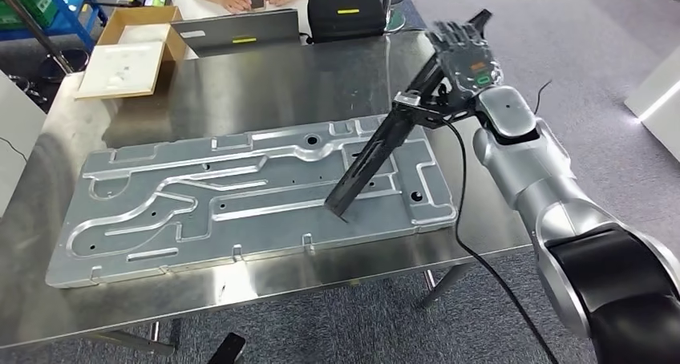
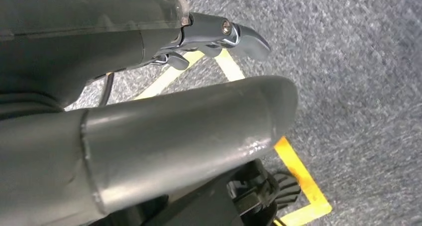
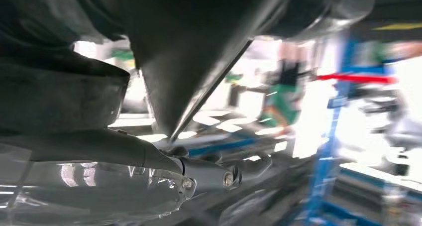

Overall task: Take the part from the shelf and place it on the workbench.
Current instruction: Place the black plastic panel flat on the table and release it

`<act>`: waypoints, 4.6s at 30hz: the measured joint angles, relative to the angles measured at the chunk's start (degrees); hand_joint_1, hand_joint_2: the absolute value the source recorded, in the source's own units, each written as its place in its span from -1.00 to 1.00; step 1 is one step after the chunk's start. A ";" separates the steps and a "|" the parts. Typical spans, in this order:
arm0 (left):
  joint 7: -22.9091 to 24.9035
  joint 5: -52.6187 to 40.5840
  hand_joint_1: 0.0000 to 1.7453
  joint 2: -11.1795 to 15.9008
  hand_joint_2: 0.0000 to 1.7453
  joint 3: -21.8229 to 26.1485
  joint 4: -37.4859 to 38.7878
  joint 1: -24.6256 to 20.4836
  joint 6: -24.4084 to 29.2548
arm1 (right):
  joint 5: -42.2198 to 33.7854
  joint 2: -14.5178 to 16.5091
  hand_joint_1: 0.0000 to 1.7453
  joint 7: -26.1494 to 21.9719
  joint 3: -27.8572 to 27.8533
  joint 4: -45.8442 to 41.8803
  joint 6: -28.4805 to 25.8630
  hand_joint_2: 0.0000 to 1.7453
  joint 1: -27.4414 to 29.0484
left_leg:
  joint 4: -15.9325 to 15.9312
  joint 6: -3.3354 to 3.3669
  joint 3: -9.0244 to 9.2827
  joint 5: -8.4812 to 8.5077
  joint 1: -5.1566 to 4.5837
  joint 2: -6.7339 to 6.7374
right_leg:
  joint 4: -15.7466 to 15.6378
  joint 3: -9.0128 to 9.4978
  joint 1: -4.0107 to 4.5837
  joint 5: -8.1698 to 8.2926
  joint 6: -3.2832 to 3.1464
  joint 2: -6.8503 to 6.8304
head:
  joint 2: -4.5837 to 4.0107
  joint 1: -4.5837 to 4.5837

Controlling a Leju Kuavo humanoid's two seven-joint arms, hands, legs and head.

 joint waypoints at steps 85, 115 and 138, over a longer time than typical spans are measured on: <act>-0.48 0.84 -1.00 0.26 -1.00 0.02 0.00 1.65 -0.52 | -20.96 -0.75 -1.00 0.39 -8.00 -0.66 18.38 -1.00 -22.10 | -0.48 2.21 0.33 0.43 -0.14 0.29 | 10.80 -5.24 0.03 -3.44 1.25 0.10 | 0.00 -0.02; -0.42 0.84 -1.00 0.09 -1.00 0.02 0.00 1.63 -0.52 | -20.94 -0.72 -1.00 0.37 -7.97 0.53 18.39 -1.00 -22.94 | -1.12 2.41 0.43 1.00 -0.24 0.29 | 13.28 -5.93 -0.06 -5.37 1.46 0.05 | -0.01 -0.03; -0.43 0.84 -1.00 0.08 -1.00 0.00 0.00 1.64 -0.52 | -20.91 -0.58 -1.00 0.36 -7.97 0.59 18.40 -1.00 -23.08 | -0.67 1.30 -0.09 0.72 -0.48 0.19 | -0.73 0.82 0.22 -0.25 0.53 0.24 | 0.00 -0.10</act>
